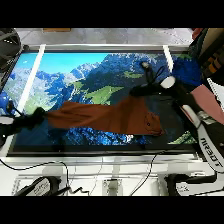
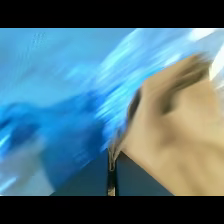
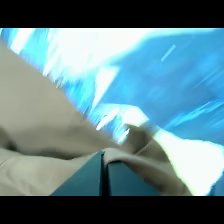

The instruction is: Fold the clothes and pants, and hang the long-sleeved shirts on hangers.

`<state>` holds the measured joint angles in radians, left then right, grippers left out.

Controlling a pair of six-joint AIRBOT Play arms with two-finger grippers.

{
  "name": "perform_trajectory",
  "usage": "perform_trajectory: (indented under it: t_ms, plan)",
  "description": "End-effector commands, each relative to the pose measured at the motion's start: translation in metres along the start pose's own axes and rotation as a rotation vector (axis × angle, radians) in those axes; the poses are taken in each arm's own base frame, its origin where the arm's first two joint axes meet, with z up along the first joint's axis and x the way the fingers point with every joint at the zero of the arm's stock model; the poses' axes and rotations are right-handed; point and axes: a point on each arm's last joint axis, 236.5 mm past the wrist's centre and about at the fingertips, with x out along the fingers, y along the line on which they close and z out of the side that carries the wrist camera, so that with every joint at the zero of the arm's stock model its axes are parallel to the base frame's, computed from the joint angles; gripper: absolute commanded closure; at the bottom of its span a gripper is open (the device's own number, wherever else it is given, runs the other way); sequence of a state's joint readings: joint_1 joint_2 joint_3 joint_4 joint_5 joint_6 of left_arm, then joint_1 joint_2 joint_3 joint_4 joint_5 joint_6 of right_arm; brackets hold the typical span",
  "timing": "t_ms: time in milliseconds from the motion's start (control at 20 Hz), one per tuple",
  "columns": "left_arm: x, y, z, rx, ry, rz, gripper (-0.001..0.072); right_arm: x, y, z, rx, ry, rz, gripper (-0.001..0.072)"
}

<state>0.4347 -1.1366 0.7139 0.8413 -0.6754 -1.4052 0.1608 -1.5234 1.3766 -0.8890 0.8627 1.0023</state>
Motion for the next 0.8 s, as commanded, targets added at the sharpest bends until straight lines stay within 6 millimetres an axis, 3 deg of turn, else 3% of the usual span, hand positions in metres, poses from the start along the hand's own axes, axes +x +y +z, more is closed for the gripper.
perform_trajectory:
  t_ms: [0, 150, 300, 400, 500, 750]
  plan:
    - [-0.049, -0.070, 0.069, 0.048, -0.203, -0.163, 0.0693, -0.074, -0.026, 0.069, 0.002, -0.218, -0.108, 0.0702]
    - [-0.129, -0.136, 0.133, 0.114, -0.447, -0.287, 0.0693, -0.157, -0.026, 0.104, -0.032, -0.376, -0.183, 0.0702]
    - [-0.219, -0.195, 0.161, 0.274, -0.649, -0.375, 0.0694, -0.241, 0.009, 0.130, -0.116, -0.547, -0.239, 0.0702]
    - [-0.276, -0.224, 0.159, 0.392, -0.763, -0.407, 0.0694, -0.298, 0.042, 0.142, -0.178, -0.677, -0.273, 0.0702]
    - [-0.323, -0.242, 0.146, 0.486, -0.856, -0.424, 0.0694, -0.344, 0.077, 0.140, -0.234, -0.760, -0.280, 0.0702]
    - [-0.431, -0.265, 0.093, 0.594, -1.075, -0.480, 0.0693, -0.432, 0.162, 0.102, -0.357, -0.882, -0.263, 0.0702]
